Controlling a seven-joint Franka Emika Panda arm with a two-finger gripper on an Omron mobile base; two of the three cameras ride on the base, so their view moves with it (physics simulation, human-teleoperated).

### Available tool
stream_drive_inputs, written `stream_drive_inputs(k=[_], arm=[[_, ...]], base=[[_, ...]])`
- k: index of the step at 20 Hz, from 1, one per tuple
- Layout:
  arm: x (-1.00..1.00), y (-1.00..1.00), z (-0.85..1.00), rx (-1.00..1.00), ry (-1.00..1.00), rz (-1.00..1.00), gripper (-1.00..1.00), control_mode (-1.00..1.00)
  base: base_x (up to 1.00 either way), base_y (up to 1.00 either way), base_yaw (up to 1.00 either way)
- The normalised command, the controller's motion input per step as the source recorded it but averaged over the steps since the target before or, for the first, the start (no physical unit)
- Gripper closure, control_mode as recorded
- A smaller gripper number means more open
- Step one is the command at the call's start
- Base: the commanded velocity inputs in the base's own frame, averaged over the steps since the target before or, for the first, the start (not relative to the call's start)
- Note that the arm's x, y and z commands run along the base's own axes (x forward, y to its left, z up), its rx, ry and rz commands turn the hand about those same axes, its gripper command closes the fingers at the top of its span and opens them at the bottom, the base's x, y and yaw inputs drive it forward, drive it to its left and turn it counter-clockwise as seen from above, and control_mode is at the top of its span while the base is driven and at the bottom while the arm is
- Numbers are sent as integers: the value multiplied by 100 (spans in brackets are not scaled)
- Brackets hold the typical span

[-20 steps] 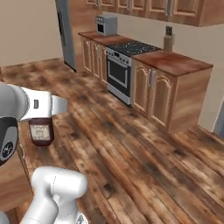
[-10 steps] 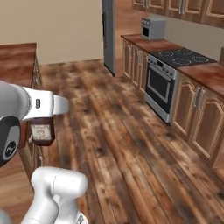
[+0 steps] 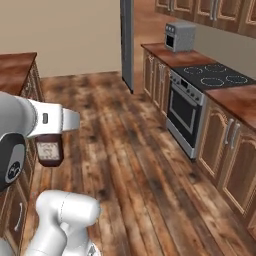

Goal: Take 2 condiments from the cabinet and move them on the counter near the stove.Make sure the condiments are lined up with each other, next to each other.

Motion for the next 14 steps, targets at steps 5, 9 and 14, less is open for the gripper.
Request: stream_drive_inputs(k=[5, 9, 14], arm=[[0, 0, 0, 0, 0, 0, 100, 100], [0, 0, 0, 0, 0, 0, 100, 100], [0, 0, 0, 0, 0, 0, 100, 100]], base=[[100, -22, 2], [100, 4, 0], [100, -6, 0]])
